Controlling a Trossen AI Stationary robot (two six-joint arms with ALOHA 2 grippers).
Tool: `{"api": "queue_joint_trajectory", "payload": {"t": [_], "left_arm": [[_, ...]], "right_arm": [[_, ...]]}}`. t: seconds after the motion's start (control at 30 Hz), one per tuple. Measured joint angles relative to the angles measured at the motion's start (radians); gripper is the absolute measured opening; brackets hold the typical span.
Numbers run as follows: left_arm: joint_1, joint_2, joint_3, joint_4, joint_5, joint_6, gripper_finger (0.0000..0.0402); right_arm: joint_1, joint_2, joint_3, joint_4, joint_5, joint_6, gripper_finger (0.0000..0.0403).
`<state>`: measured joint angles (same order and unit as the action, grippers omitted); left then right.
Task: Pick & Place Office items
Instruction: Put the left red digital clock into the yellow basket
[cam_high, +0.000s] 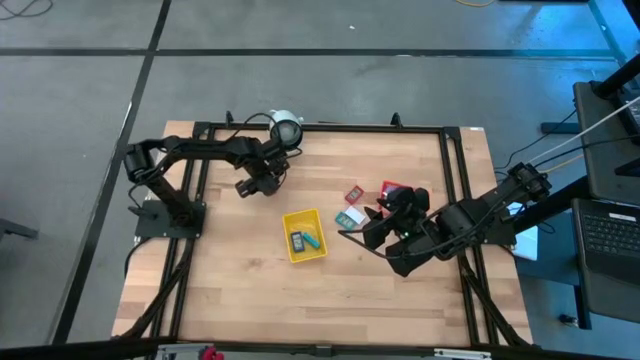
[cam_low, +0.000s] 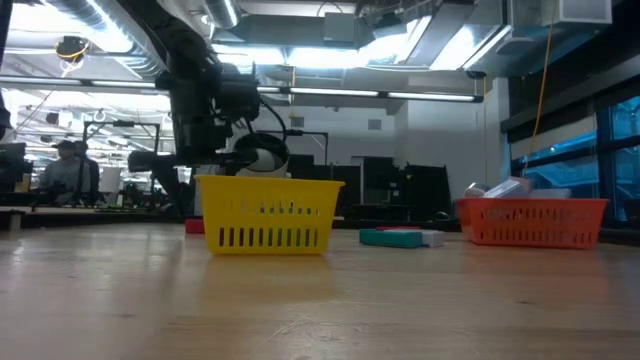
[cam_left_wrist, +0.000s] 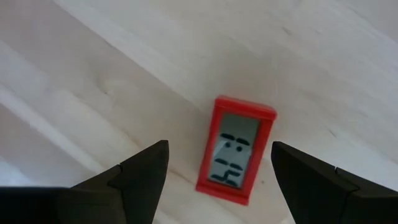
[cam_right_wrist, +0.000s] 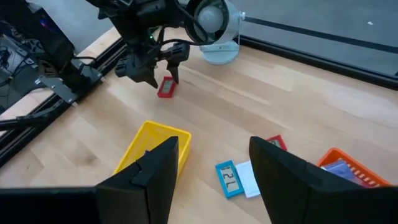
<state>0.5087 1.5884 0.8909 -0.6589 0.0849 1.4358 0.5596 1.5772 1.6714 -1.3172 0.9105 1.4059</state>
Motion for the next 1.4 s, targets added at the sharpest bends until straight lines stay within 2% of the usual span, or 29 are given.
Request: {"api": "queue_joint_trajectory", "payload": {"t": [0.23,0.4,0.53,0.63,1.07,1.27,1.4], "left_arm": [[0.008,0.047,0.0,0.009,-0.003,-0.001,0.0281],[0.018,0.052,0.0,0.014,0.009,-0.057,0.0277],[0.018,0.052,0.0,0.011,0.022,-0.08,0.0259],[0.024,0.053,0.0,0.005,0.07,-0.092,0.0242],[0.022,0.095,0.001,-0.01,0.071,-0.142,0.0184],[-0.001,0.075,0.001,-0.008,0.063,-0.246,0.0157],[-0.048,0.058,0.013,-0.014,0.064,-0.309,0.0156]], "right_arm": [[0.006,0.0,0.0,-0.006,-0.009,0.015,0.0201],[0.023,0.0,0.0,-0.035,-0.006,0.055,0.0201],[0.033,0.0,0.0,-0.062,0.002,0.098,0.0201],[0.041,0.0,0.0,-0.08,0.004,0.121,0.0201],[0.07,0.0,0.0,-0.086,0.015,0.184,0.0201],[0.077,0.0,0.0,-0.088,0.017,0.203,0.0201],[0.077,0.0,0.0,-0.09,0.03,0.203,0.0201]]}}
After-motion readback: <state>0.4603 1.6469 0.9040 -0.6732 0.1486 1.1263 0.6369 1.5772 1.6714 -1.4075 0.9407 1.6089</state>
